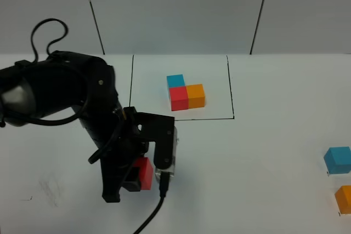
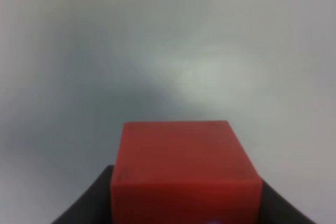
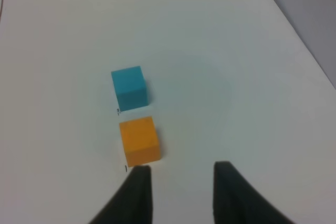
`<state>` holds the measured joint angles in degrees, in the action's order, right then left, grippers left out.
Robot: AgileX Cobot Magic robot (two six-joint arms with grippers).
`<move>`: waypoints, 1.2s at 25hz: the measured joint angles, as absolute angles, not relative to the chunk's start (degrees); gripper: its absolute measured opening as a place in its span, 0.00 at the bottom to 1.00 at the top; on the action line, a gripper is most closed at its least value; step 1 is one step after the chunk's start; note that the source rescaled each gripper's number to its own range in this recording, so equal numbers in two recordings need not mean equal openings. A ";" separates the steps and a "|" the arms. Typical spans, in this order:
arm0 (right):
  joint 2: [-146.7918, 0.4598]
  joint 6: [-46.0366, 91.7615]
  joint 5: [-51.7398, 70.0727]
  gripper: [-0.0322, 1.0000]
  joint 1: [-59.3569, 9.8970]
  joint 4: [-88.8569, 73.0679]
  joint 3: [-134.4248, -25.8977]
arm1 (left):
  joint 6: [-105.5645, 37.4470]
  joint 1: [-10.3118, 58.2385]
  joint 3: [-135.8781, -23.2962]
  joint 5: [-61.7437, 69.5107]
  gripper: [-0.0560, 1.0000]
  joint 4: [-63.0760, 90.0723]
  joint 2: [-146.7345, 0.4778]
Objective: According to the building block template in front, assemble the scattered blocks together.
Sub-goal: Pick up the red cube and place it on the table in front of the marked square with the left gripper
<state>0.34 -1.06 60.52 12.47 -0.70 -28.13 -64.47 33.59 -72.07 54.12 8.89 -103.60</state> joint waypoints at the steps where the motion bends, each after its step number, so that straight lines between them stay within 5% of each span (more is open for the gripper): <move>1: 0.34 -1.06 60.52 0.03 12.47 -0.70 -28.13 | -62.60 35.27 -73.04 53.76 0.06 6.84 -103.60; 30: 0.34 -1.06 60.52 0.03 12.47 -0.70 -28.13 | -51.87 38.41 -79.25 49.11 0.06 2.98 -119.30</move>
